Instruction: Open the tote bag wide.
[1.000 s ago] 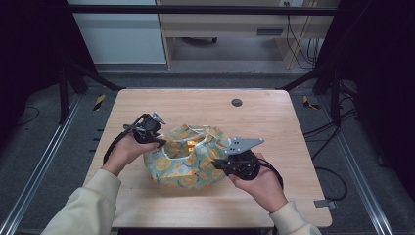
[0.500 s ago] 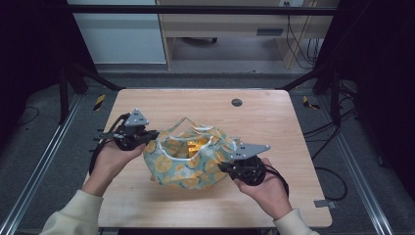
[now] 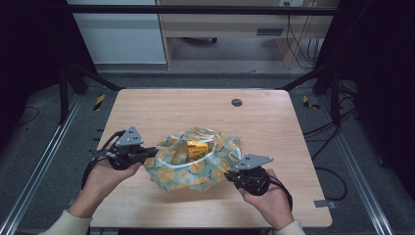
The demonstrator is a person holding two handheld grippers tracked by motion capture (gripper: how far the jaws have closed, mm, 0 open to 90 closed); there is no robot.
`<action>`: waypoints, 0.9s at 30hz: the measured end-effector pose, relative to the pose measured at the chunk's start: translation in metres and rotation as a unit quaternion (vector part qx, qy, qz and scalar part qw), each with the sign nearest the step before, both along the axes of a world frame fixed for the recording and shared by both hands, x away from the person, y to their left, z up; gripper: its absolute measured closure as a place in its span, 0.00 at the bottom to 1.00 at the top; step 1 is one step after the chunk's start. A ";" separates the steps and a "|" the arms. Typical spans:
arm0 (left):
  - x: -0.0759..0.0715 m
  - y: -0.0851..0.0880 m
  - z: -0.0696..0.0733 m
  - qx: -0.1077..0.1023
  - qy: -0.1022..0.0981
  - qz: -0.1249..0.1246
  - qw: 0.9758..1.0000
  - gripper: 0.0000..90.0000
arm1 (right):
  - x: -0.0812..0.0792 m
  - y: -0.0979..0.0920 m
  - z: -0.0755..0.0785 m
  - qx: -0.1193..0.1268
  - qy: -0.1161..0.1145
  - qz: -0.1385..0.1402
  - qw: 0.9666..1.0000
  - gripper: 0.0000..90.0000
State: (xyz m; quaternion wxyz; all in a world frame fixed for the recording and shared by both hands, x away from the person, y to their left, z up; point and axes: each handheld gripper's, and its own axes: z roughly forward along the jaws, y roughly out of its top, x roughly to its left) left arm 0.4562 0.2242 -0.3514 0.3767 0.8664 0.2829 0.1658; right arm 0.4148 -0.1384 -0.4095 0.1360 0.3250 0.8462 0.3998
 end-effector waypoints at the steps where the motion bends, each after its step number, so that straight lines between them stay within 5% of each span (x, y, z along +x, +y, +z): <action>1: -0.001 0.000 -0.002 0.001 0.001 -0.003 1.000 0.99 | 0.000 -0.001 -0.001 0.000 0.001 -0.002 1.000 0.94; 4: -0.005 -0.003 -0.006 0.014 0.005 -0.010 1.000 0.99 | -0.001 -0.002 -0.005 -0.014 0.003 -0.003 1.000 0.87; 18: -0.008 -0.001 -0.014 0.025 0.014 -0.017 0.999 0.99 | 0.003 -0.009 0.018 0.014 -0.021 -0.027 0.999 0.66; 27: -0.012 -0.001 -0.019 0.032 0.019 -0.024 0.999 0.99 | 0.028 -0.006 0.023 -0.006 -0.033 -0.050 0.998 0.60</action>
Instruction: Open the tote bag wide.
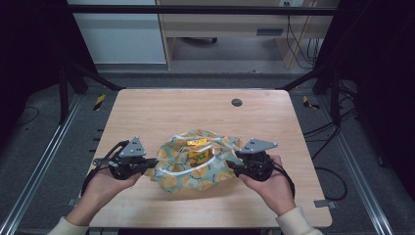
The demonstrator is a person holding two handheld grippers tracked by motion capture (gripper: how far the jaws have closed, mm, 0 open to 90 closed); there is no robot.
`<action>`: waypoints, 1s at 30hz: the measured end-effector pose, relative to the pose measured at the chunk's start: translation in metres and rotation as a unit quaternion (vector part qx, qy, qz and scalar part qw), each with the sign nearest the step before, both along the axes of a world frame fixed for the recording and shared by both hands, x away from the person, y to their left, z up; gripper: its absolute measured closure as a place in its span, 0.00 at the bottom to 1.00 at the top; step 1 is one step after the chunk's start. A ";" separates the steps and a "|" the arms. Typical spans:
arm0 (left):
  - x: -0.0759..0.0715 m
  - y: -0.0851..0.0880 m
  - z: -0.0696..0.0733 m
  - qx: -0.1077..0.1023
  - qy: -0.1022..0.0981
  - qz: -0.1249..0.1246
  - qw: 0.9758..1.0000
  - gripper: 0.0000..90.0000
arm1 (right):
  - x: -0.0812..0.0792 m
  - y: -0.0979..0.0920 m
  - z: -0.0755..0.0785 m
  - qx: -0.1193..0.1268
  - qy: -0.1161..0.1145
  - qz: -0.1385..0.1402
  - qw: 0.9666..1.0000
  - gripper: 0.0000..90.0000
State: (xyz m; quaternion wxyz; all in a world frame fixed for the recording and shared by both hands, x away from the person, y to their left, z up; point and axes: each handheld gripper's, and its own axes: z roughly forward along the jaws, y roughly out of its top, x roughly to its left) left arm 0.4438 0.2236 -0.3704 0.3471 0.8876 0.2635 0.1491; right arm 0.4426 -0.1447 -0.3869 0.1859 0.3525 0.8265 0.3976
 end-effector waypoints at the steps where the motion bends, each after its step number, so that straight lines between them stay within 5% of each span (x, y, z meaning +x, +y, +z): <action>1: -0.001 0.000 0.000 0.000 0.000 -0.001 1.000 0.99 | 0.005 0.000 -0.001 -0.001 0.001 -0.004 1.000 0.60; 7: -0.007 -0.003 -0.006 0.005 0.006 -0.012 1.000 0.99 | 0.023 0.002 -0.002 -0.001 0.006 -0.018 1.000 0.60; 18: -0.017 0.001 -0.029 0.015 0.031 -0.023 0.999 0.99 | 0.033 0.000 0.001 -0.002 0.000 -0.031 1.000 0.63; 24: -0.019 -0.001 -0.043 0.060 0.056 -0.042 0.996 0.99 | 0.044 0.002 -0.001 -0.010 0.004 -0.039 0.999 0.65; 30: -0.019 -0.002 -0.048 0.081 0.063 -0.053 0.993 0.99 | 0.049 0.007 -0.003 -0.017 0.006 -0.036 0.999 0.65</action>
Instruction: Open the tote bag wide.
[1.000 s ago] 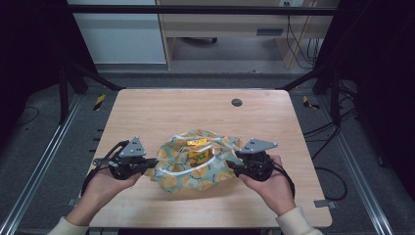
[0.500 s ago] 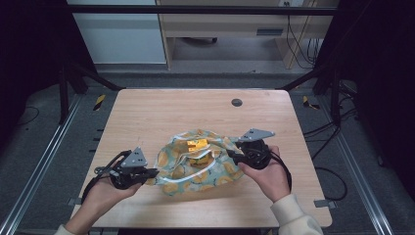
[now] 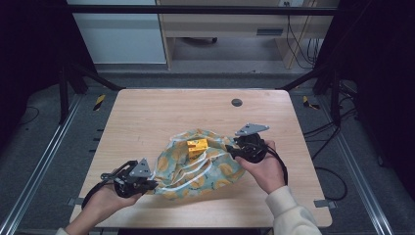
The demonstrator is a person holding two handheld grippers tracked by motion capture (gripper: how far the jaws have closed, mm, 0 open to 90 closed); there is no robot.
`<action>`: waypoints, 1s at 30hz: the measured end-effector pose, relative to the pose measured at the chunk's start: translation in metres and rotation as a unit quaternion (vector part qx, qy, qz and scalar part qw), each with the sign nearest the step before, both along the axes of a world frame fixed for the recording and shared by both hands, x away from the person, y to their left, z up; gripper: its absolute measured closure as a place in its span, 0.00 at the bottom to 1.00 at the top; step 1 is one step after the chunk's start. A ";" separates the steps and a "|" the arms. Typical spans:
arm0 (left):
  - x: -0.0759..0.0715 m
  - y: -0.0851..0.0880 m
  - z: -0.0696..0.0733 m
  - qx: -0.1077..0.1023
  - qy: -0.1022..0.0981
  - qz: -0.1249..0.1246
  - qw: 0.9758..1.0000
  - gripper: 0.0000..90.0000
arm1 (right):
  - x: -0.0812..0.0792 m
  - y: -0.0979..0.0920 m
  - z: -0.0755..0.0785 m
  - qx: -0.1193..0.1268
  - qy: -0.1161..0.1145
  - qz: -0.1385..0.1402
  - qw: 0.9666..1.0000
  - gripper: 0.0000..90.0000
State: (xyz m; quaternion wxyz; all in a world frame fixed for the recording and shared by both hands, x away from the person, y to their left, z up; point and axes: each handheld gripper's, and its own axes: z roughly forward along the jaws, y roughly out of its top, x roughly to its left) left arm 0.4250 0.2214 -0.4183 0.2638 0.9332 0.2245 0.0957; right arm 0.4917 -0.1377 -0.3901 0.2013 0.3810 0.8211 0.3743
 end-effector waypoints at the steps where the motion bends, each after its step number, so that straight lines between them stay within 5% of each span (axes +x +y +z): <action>1: 0.000 0.000 -0.001 0.002 0.001 -0.001 1.000 0.99 | 0.001 0.000 0.000 -0.001 0.001 0.001 1.000 0.65; 19: 0.000 -0.002 -0.020 0.023 0.030 -0.021 0.999 0.99 | 0.013 0.011 -0.010 -0.026 0.022 0.017 0.999 0.61; 30: 0.001 -0.001 -0.023 0.023 0.029 -0.017 0.999 0.99 | 0.023 0.019 -0.019 -0.038 0.038 0.023 0.998 0.59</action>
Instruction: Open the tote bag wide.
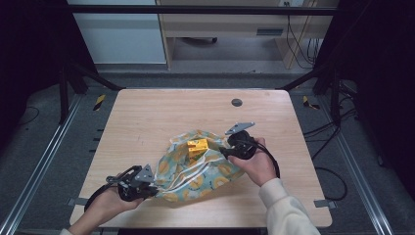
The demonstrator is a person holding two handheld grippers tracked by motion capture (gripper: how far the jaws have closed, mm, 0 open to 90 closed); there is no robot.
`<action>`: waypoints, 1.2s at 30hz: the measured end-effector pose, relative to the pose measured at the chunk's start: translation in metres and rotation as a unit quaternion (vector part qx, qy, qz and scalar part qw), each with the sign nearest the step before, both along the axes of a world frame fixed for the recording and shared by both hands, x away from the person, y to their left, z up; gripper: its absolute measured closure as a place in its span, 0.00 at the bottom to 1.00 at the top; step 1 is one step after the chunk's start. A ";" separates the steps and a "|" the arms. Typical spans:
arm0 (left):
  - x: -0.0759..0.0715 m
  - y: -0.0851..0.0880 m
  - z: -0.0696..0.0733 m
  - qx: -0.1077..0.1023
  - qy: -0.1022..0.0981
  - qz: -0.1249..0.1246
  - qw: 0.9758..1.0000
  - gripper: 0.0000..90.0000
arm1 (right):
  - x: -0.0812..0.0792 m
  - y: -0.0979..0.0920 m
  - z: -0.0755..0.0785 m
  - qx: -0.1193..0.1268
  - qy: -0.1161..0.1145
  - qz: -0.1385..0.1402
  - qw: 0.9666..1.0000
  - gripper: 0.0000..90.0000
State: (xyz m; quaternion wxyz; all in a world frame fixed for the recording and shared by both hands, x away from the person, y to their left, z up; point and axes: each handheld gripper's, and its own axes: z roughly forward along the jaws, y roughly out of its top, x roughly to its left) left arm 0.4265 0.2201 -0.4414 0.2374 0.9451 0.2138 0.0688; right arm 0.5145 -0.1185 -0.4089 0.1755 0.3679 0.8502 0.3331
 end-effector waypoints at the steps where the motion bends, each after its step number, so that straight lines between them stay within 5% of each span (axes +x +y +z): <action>1: 0.000 0.000 0.000 0.000 0.000 0.000 1.000 0.99 | 0.000 0.000 0.000 0.000 0.000 0.000 1.000 0.59; 4: 0.000 0.001 0.000 -0.001 -0.001 0.002 1.000 0.99 | 0.006 0.001 -0.004 -0.005 0.010 -0.003 1.000 0.61; 9: 0.001 0.002 0.002 -0.004 -0.010 0.012 1.000 0.98 | 0.009 0.004 -0.007 -0.014 0.018 0.018 1.000 0.95; 12: 0.004 0.003 0.004 -0.009 -0.016 0.019 1.000 0.98 | 0.013 0.003 -0.003 -0.001 0.012 0.008 1.000 0.99; 19: 0.012 -0.001 0.011 -0.027 -0.027 0.032 0.999 0.98 | 0.032 -0.005 0.012 0.027 -0.005 -0.023 0.999 1.00; 30: 0.019 -0.004 -0.010 -0.007 0.001 0.031 1.000 0.98 | 0.046 -0.013 -0.031 0.005 0.055 -0.052 0.997 0.99; 33: 0.018 -0.005 -0.010 -0.011 -0.005 0.033 0.999 0.94 | 0.046 -0.014 -0.035 -0.002 0.059 -0.050 0.997 0.91; 36: 0.015 -0.005 -0.005 -0.030 -0.028 0.047 0.998 0.80 | 0.041 -0.014 -0.027 0.014 0.039 -0.057 0.998 0.76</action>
